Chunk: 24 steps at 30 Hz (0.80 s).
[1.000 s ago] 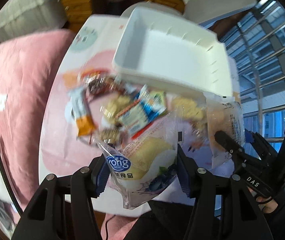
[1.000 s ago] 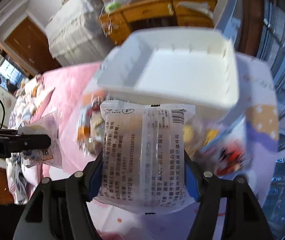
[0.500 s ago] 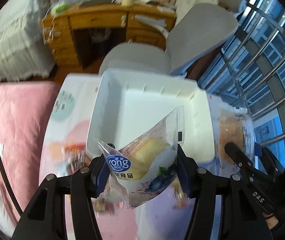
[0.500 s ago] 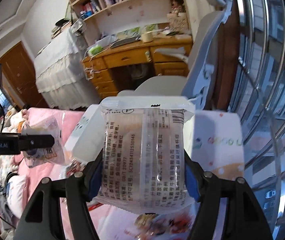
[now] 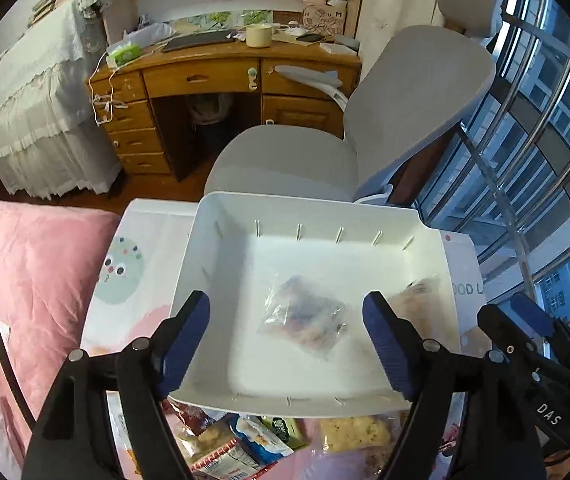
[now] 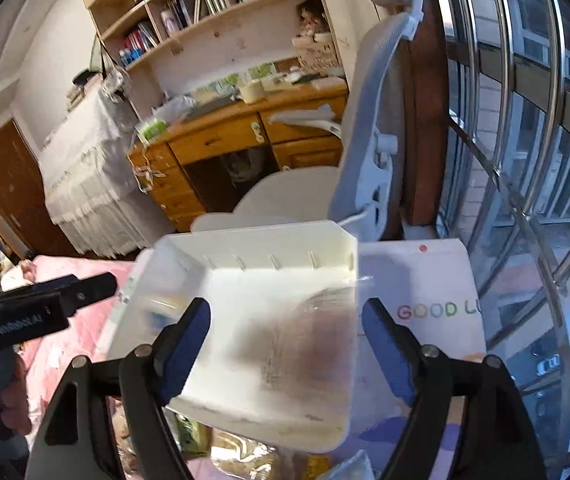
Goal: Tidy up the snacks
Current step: 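Carry both packs into the white tray and open both grippers, then withdraw both tools from the tray back over the snack pile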
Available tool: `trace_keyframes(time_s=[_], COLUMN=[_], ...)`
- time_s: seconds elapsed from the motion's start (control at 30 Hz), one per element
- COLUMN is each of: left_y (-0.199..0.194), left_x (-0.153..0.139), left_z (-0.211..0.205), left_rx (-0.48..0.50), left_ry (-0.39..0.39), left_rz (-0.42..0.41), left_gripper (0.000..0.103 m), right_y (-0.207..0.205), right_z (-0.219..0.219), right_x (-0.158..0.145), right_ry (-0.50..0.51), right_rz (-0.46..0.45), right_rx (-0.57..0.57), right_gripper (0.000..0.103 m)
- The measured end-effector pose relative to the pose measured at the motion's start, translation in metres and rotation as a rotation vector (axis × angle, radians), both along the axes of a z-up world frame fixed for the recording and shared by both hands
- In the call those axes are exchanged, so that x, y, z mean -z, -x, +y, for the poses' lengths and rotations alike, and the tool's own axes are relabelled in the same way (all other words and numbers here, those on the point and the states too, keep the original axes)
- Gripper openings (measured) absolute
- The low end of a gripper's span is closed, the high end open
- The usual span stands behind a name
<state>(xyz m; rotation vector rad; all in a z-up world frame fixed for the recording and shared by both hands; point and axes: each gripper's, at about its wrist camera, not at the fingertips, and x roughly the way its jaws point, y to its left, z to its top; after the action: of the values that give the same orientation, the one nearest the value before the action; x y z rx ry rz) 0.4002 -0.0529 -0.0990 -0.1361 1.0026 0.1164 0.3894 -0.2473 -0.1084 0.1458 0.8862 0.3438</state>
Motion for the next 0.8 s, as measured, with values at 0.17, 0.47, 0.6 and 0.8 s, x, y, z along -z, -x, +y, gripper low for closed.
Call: trace_keyframes(time_s=[0.17,0.47,0.6,0.8], left_y=[0.011,0.070,0.105,0.160], left_x=[-0.001,0.011,0.026,0.036], left_z=[0.003,0.007,0.017,0.045], left_rx=[-0.003,0.055,0.063,0.021], left_ry=[-0.026,-0.066,-0.097,-0.105], left_rz=[0.007,0.060,0.131,0.167], left_gripper=[0.078,0.078,0.078,0.078], right_y=[0.007,0.041,0.067,0.105], right_z=[-0.006,-0.027,-0.037,-0.042], right_x=[0.002,0.002,0.003,0.015], right_ry=[-0.011,-0.024,-0.019,0.010], right_rz=[0.025,0.083,0.108,0.168], right_rx=[0.011,0.069,0.103,0.131], right_gripper=[0.079,0.079,0.079,0.079])
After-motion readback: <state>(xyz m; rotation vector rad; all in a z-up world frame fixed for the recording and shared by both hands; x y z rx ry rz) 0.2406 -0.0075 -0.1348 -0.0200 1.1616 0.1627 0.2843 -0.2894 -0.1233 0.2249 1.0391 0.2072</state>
